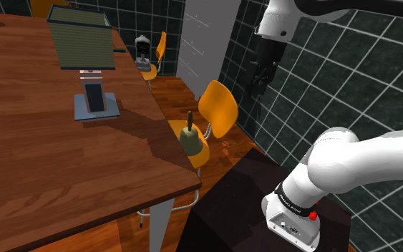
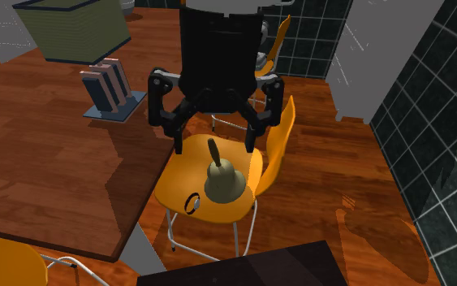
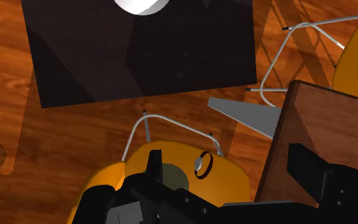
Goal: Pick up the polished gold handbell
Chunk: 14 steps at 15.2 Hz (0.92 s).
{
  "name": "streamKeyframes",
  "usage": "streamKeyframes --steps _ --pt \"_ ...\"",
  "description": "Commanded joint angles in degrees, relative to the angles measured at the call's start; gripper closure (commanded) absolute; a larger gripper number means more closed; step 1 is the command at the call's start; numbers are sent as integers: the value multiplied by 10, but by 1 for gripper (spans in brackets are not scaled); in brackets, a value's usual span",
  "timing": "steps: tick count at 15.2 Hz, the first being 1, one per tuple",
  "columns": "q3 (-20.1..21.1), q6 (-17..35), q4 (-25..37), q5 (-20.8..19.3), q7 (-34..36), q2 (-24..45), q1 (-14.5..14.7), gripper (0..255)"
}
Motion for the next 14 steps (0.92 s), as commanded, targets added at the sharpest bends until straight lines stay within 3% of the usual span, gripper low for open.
streamKeyframes --steps 1,14 --pt "0 0 0 0 0 0 0 0" --pt "50 272 -5 -62 12 233 -12 0"
